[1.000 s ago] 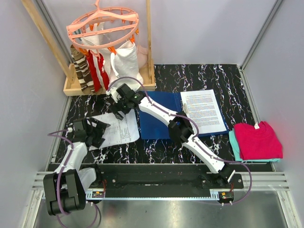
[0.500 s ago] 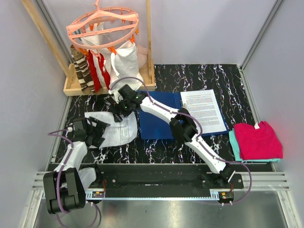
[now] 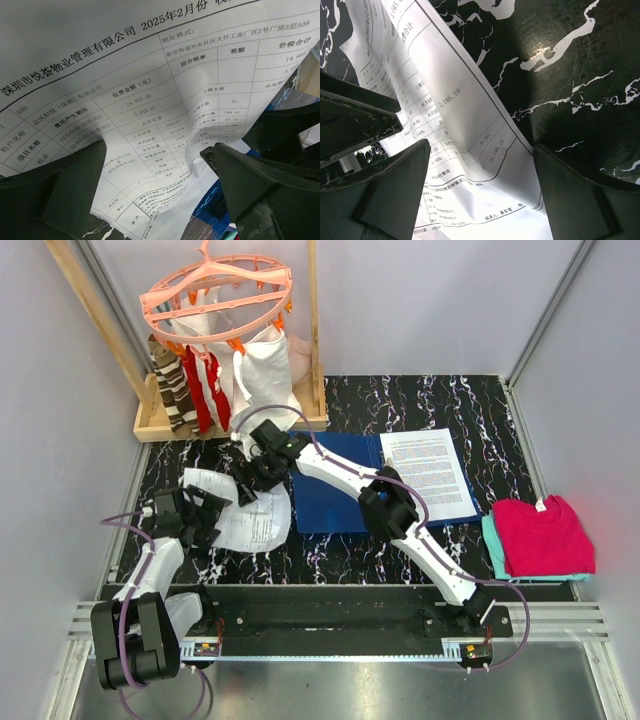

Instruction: Put the files into the folder

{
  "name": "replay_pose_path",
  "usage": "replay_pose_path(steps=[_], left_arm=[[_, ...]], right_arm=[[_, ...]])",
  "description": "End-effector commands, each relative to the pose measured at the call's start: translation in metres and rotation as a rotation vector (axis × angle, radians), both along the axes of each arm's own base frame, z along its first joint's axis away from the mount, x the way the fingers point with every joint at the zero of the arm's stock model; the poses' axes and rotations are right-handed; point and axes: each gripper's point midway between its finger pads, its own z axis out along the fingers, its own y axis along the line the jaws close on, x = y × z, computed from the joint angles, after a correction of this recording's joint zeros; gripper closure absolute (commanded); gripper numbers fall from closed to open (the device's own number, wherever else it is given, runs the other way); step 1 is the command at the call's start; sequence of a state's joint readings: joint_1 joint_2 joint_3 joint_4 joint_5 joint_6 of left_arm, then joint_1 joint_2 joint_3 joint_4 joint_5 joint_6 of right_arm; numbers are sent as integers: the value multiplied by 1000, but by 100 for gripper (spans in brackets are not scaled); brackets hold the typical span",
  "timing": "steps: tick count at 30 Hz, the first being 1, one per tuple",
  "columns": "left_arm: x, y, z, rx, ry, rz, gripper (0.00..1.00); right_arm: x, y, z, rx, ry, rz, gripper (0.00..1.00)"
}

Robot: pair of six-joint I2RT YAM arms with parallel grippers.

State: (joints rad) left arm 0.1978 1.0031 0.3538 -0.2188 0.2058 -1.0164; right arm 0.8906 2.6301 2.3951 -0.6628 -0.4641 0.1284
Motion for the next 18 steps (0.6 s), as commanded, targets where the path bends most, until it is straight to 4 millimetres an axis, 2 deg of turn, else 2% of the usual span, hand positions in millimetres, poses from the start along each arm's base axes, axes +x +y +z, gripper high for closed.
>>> replay_pose_path(steps=[1,12,18], left_arm=[[-9,8,-11,55,36,6,1],[-10,8,-13,57,39,-5,1],[-9,7,-11,56,32,-9,1]], right_arm=[[-9,7,30,42,-55,78,5],[-16,28,28,140,-39,188,4],[-22,33,32,182,-6,219,7]])
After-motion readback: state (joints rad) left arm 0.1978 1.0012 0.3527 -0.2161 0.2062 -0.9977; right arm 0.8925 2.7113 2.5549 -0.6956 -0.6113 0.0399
